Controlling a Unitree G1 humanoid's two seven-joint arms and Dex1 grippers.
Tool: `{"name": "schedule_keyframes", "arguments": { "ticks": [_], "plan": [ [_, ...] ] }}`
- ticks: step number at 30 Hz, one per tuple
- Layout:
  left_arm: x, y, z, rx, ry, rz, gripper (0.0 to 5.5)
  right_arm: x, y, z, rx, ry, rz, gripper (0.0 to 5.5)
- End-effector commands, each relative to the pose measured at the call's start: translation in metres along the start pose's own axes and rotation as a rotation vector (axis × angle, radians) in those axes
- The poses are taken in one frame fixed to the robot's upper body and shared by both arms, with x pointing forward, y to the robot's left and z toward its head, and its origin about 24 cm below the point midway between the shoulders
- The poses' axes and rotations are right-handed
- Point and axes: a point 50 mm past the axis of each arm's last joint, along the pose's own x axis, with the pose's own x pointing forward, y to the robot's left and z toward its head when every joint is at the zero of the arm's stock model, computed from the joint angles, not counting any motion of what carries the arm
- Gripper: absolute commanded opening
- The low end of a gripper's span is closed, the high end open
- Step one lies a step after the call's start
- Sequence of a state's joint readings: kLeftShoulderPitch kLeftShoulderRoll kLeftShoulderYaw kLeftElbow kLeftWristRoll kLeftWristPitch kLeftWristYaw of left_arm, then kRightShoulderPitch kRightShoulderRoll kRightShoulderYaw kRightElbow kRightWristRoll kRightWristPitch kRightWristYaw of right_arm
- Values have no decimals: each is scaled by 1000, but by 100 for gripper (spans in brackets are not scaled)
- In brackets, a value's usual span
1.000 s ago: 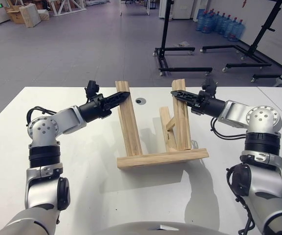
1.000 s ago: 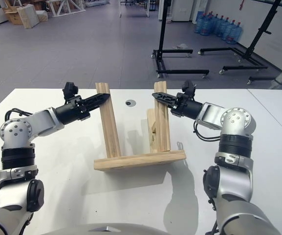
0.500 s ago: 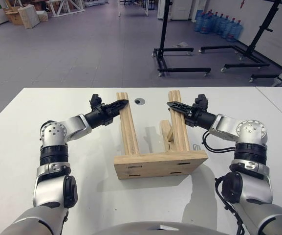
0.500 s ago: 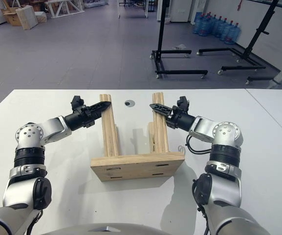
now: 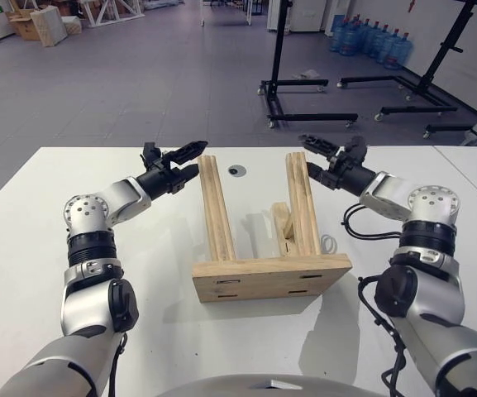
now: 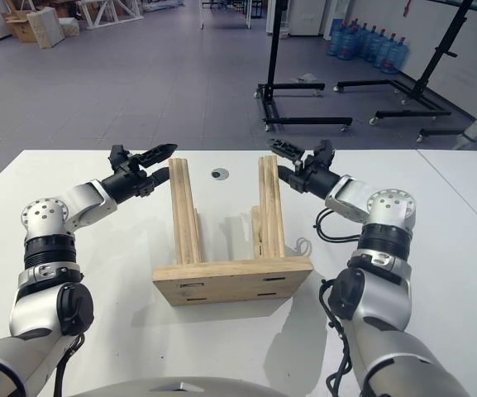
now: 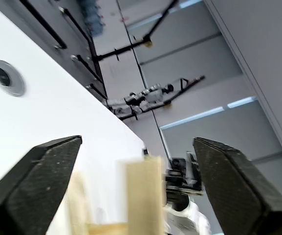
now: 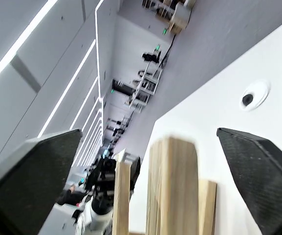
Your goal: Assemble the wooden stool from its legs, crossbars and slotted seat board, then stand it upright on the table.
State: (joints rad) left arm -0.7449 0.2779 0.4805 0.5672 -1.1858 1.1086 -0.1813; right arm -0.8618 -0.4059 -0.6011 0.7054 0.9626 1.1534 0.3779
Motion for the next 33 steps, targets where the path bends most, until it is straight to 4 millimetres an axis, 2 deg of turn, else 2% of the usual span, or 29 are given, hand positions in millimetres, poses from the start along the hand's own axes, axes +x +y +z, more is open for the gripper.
{"name": "schedule_keyframes", "arguments": {
  "ticks": [1,3,4,5,6,7,8,9,10,11,12,13,14,16,19,22,26,28,33],
  "plan": [
    [1,6,29,-5,-138,50,446,-6,-9,34,-15,-180,-91,540],
    [-13,13,57,38,-298,128,446,-27,-16,58,-75,-304,-156,540],
    [-33,16,75,178,-365,196,446,-45,-17,71,-213,-334,-205,540],
    [-66,20,90,500,-362,304,446,-73,-18,82,-444,-297,-267,540],
    [-104,22,88,854,-205,363,446,-105,-23,84,-696,-165,-341,540],
    [-138,26,66,1074,60,352,446,-137,-28,80,-925,10,-400,540],
    [-166,28,39,1148,313,308,446,-167,-32,70,-1080,202,-425,540],
    [-192,26,15,1156,483,259,446,-196,-35,59,-1163,384,-441,540],
    [-219,17,-15,1106,620,173,446,-238,-38,43,-1187,601,-465,540],
    [-242,6,-46,1059,733,90,446,-268,-31,24,-1188,765,-402,540],
    [-256,-6,-73,1004,818,12,446,-285,-23,-2,-1129,896,-301,540],
    [-260,-14,-93,975,860,-48,446,-290,-19,-26,-1073,999,-203,540],
    [-250,-13,-102,989,838,-76,446,-285,-22,-50,-1008,1070,-98,540],
    [-228,3,-104,1181,800,-87,446,-268,-35,-84,-937,1114,44,540],
    [-203,13,-106,1374,725,-111,446,-235,-46,-103,-980,999,106,540],
    [-177,13,-111,1501,642,-173,446,-196,-53,-112,-1054,860,122,540],
    [-155,18,-122,1562,605,-227,446,-158,-50,-114,-1108,730,126,540],
    [-147,20,-122,1561,581,-219,446,-147,-49,-110,-1117,696,112,540],
    [-132,16,-123,1548,536,-236,446,-140,-44,-112,-1098,695,151,540]
  ]
}}
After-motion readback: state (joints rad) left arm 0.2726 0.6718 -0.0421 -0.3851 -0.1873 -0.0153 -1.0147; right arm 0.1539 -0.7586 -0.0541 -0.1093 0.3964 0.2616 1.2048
